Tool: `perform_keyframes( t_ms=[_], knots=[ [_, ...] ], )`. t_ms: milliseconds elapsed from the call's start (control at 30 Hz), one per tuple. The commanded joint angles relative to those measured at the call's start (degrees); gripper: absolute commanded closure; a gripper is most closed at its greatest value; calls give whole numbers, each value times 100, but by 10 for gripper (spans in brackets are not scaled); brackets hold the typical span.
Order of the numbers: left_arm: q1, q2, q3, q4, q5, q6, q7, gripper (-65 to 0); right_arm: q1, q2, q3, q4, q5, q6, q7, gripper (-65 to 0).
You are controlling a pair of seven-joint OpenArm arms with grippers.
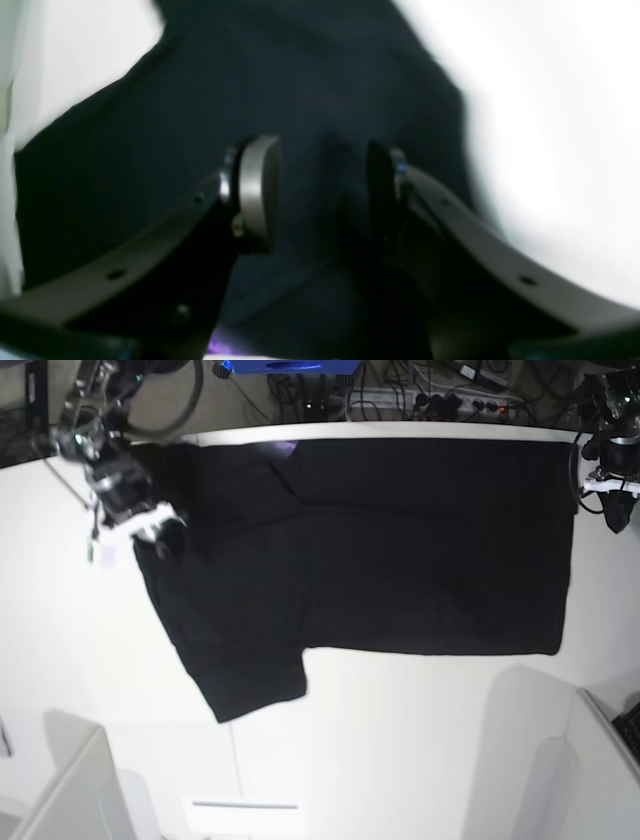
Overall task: Fold the T-shirt properly
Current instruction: 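Release the edge and reach both grippers to the shirt's opposite edge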
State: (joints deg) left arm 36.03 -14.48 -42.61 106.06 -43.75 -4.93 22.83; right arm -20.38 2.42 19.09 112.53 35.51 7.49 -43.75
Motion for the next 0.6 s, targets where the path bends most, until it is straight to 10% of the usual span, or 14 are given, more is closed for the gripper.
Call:
perform_keyframes(
  t_ms=[0, 567],
  knots=[
    [6, -51, 10, 71, -17, -13, -142, 0, 328, 79, -147, 22, -126, 38, 238, -264],
    [50, -25, -139, -149, -17, -13, -142, 0, 4399, 282, -586, -4383, -1006, 38, -465, -354]
  ],
)
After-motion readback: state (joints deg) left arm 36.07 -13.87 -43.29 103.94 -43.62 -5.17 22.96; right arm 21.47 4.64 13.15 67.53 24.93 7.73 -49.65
